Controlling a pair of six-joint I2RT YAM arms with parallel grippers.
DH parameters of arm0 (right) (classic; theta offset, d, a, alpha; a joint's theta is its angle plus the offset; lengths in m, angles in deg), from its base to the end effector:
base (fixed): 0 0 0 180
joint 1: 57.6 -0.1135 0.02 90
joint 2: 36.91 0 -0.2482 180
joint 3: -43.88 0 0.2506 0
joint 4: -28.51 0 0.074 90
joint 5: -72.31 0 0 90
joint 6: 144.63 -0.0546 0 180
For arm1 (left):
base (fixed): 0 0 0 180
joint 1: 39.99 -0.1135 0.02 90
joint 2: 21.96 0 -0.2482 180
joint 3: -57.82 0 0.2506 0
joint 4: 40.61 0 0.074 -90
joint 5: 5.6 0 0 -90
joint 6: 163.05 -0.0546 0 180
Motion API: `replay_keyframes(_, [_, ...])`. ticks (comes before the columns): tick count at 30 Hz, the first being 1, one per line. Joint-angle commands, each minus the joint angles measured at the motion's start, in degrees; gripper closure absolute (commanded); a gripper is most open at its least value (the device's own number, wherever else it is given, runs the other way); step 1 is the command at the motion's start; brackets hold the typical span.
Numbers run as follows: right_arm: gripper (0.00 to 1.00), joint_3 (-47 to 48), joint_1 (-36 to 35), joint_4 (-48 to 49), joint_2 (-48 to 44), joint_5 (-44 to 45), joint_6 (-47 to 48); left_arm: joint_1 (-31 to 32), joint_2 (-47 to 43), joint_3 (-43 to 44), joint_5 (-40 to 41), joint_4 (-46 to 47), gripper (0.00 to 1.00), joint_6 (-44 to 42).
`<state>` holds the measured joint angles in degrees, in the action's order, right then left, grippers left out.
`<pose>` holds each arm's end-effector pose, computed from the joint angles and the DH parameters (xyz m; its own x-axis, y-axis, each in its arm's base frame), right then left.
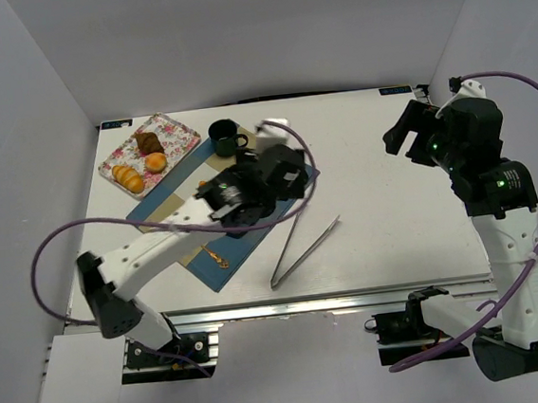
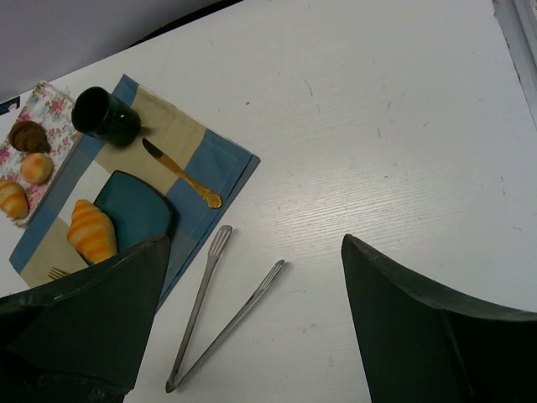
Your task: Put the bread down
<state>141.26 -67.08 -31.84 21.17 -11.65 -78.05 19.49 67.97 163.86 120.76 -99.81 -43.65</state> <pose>0.2006 0.0277 0.4368 -0.3517 0.3420 -0.8714 0.0794 0.9384 0.3363 0.2039 -0.2821 0.3506 -0.5349 0.1289 -0.8351 0.2425 0.9701 -0.0056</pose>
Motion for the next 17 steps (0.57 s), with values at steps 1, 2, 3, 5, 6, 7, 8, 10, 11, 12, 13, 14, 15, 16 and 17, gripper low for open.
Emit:
replay_keyframes(1, [0.11,1.47,-0.19,1.24,-1.48,0.46,2.06,0.19,-7.13,7.28,22.40,-19.74,0.02,11.60])
replay_keyframes(2, [0.11,-0.10,-0.19,1.41,-1.74,0.72,2.06,0.11,-8.62,8.96,28.18,-22.22,0.02,13.55])
replay_keyframes(3, [0.11,-1.08,-0.11,1.67,-2.36,0.72,2.15,0.11,-9.24,10.63,30.33,-24.59,0.02,18.62])
replay_keyframes(5, [0.11,-3.10,-0.11,2.29,-3.32,0.46,1.71,-0.16,-10.99,13.97,34.11,-29.35,0.02,22.87])
replay_keyframes(6, [0.11,-5.19,-0.19,2.73,-4.46,0.46,1.54,-0.24,-11.61,14.16,34.74,-29.97,0.02,26.02])
replay_keyframes(7, [0.11,-6.09,-0.11,3.60,-5.08,0.29,1.10,-0.42,-12.40,13.90,35.18,-29.63,0.02,26.49])
replay_keyframes(8, [0.11,-6.79,-0.19,3.78,-5.52,0.37,1.01,-0.51,-13.11,12.51,35.27,-29.02,0.02,26.49])
replay_keyframes(10, [0.11,-7.76,-0.11,4.13,-6.14,0.55,0.92,-0.95,-14.17,11.62,35.01,-29.36,0.02,26.75])
replay_keyframes(11, [0.11,-7.94,-0.19,4.31,-6.32,0.90,1.18,-1.04,-14.17,11.62,34.92,-29.97,0.02,26.93])
replay_keyframes(12, [0.11,-8.11,-0.19,4.49,-6.58,1.16,1.10,-1.21,-13.82,11.62,34.92,-30.50,0.02,27.45])
replay_keyframes(13, [0.10,-8.46,-0.19,4.49,-6.58,1.51,1.18,-1.47,-13.73,11.79,34.92,-31.20,0.02,27.54])
replay_keyframes(14, [0.11,-8.47,-0.19,4.31,-6.58,1.69,1.01,-1.48,-13.56,11.88,34.92,-31.30,0.02,27.63])
replay_keyframes(15, [0.11,-8.38,-0.19,3.97,-6.15,2.13,1.01,-1.56,-13.47,11.88,34.92,-31.39,0.02,27.46])
replay_keyframes(16, [0.11,-8.12,-0.19,3.61,-5.88,2.13,1.01,-1.56,-13.55,11.79,34.92,-31.30,0.02,27.46])
replay_keyframes(17, [0.10,-8.12,-0.11,3.52,-5.79,2.48,0.92,-1.65,-13.64,11.62,34.92,-31.30,0.02,27.46])
